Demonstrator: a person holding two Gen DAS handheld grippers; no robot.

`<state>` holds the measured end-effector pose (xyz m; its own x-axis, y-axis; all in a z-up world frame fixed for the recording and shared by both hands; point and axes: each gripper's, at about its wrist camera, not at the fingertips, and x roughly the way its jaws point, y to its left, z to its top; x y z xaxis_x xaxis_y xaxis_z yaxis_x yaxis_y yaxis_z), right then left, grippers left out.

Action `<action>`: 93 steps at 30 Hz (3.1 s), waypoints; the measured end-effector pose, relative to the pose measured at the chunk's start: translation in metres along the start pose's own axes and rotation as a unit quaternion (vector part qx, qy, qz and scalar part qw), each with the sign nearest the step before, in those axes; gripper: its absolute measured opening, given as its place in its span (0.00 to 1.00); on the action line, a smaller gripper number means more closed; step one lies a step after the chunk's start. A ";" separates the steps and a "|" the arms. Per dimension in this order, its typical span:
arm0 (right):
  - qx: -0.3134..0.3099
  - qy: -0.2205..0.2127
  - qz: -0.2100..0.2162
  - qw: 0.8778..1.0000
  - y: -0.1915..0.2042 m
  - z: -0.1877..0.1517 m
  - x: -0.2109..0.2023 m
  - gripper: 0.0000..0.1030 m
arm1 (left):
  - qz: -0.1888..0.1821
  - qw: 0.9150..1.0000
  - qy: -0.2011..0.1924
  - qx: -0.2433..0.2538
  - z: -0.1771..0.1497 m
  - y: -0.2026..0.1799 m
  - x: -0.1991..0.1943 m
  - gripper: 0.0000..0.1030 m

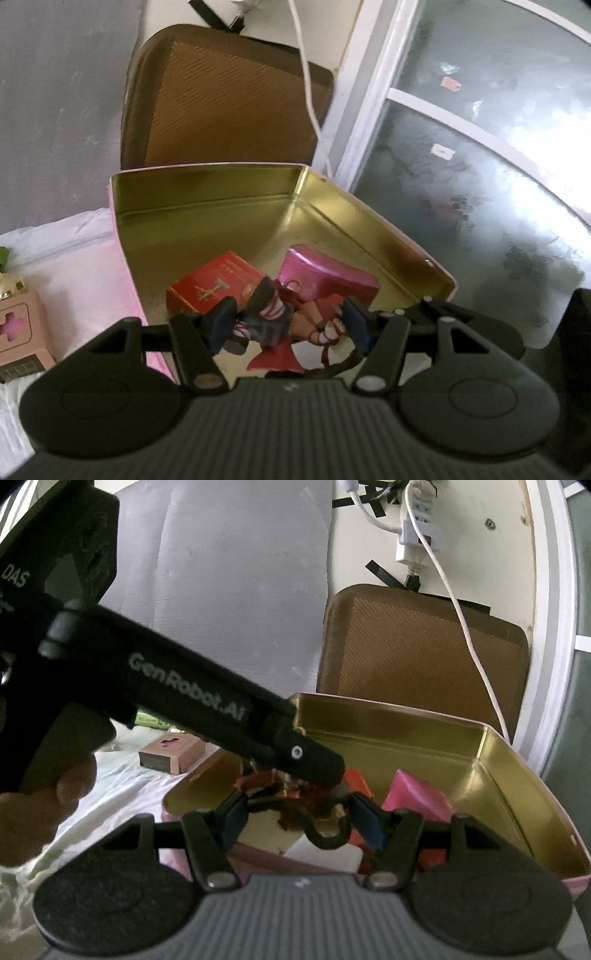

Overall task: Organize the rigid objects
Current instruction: 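Carry the figurine into the pink tin and open the right gripper, then move the right tool toward the white plastic clip, then grasp the white plastic clip with the right gripper and lift it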

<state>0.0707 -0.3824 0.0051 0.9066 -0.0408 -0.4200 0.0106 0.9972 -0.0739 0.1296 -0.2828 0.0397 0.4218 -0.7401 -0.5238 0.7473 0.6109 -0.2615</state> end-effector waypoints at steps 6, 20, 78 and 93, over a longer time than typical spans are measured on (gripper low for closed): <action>0.017 -0.004 -0.044 0.999 -0.006 0.001 0.017 0.61 | 0.015 1.000 -0.003 -0.023 0.004 0.005 0.005 0.64; 0.043 -0.052 -0.061 0.996 0.022 0.011 -0.018 0.60 | 0.036 0.996 -0.074 -0.019 -0.029 0.020 -0.084 0.65; -0.188 0.089 0.231 0.950 0.286 0.045 0.141 0.28 | 0.281 0.926 -0.101 -0.231 -0.133 0.249 -0.219 0.70; -0.109 0.101 0.244 0.958 0.245 -0.011 0.017 0.28 | 0.244 0.941 -0.096 -0.213 -0.133 0.242 -0.215 0.71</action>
<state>0.0845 -0.1397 -0.0300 0.6813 0.3937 -0.6171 -0.5019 0.8649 -0.0024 0.1514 0.0612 -0.0186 0.7768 -0.3540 -0.5208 0.1834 0.9184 -0.3507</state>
